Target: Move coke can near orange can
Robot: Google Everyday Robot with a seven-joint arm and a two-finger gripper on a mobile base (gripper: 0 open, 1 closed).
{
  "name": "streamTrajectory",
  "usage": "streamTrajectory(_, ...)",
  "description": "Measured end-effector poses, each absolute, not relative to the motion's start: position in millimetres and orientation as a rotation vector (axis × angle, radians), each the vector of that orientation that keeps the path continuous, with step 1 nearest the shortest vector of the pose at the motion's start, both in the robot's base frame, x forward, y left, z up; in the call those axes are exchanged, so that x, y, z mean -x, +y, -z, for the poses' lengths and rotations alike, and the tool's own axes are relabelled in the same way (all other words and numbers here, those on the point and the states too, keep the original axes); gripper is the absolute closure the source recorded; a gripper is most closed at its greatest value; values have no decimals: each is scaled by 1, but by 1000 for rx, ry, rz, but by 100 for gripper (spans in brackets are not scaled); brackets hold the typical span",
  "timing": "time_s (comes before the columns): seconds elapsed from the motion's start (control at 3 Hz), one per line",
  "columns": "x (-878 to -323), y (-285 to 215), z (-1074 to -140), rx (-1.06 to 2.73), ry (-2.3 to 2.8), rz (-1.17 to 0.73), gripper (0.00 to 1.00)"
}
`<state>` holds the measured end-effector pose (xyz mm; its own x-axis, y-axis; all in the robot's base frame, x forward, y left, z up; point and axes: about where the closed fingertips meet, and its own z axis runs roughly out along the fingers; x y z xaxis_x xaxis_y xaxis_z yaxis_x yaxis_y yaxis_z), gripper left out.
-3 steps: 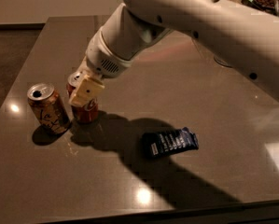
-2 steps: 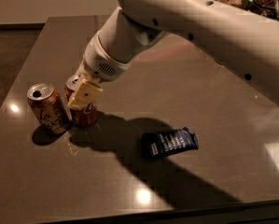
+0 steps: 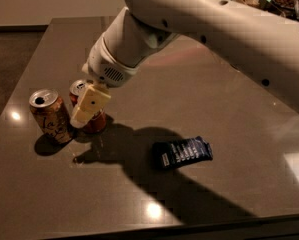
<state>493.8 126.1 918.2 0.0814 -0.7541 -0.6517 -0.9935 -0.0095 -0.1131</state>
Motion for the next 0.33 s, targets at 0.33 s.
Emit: streamTrajectory(0.33,-494,126,-918,1816,1724,-565,0)
